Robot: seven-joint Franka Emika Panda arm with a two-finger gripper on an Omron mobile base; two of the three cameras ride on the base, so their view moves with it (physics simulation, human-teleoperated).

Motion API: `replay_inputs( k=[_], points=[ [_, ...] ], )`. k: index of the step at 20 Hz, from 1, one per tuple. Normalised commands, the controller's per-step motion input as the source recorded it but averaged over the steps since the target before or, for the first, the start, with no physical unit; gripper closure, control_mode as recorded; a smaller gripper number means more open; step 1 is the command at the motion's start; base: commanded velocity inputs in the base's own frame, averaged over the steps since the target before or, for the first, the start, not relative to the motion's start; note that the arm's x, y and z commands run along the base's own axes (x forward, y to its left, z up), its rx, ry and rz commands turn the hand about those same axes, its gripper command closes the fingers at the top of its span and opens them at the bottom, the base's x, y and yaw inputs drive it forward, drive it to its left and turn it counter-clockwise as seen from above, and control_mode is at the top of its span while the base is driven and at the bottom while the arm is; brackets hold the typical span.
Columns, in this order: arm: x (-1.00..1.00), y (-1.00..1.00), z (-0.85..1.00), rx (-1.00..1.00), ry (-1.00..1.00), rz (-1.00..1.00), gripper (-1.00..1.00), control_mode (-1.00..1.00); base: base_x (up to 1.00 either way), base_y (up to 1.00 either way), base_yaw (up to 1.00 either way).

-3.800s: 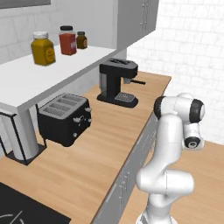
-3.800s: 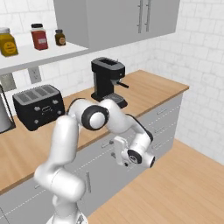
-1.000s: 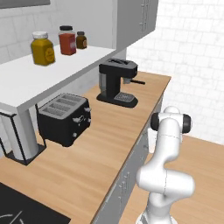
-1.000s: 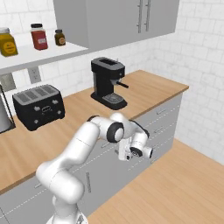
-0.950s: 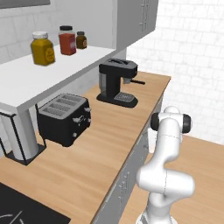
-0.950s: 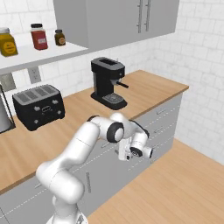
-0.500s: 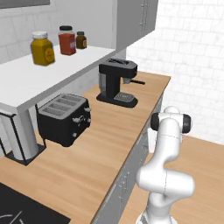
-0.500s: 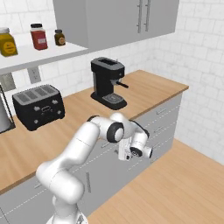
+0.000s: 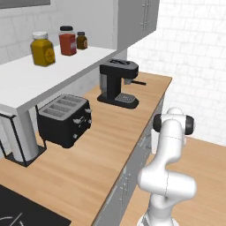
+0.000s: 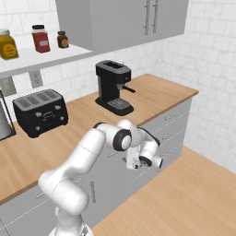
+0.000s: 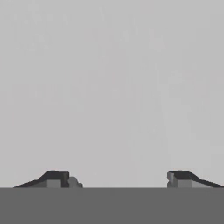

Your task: Take a straw from the drawer in front and place it inside the glass cup on the dining counter.

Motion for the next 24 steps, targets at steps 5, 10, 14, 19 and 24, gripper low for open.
replay_inputs(
  k=[5, 10, 14, 19, 24],
  points=[
    [0.05, 0.08, 0.0, 0.0, 0.0, 0.02, -1.0, -1.0, 0.0, 0.0, 0.0],
    [0.46, 0.22, -0.08, 0.02, 0.0, 0.03, -1.0, -1.0, 0.0, 0.0, 0.0],
    [0.42, 0.26, -0.02, 0.04, 0.0, 0.05, -1.0, -1.0, 0.0, 0.0, 0.0],
    [0.01, 0.17, 0.0, 0.0, -0.01, 0.02, -1.0, -1.0, 0.0, 0.0, 0.0],
    [0.0, 0.33, -0.04, 0.0, 0.0, 0.03, -1.0, -1.0, 0.0, 0.0, 0.0]
  ],
)
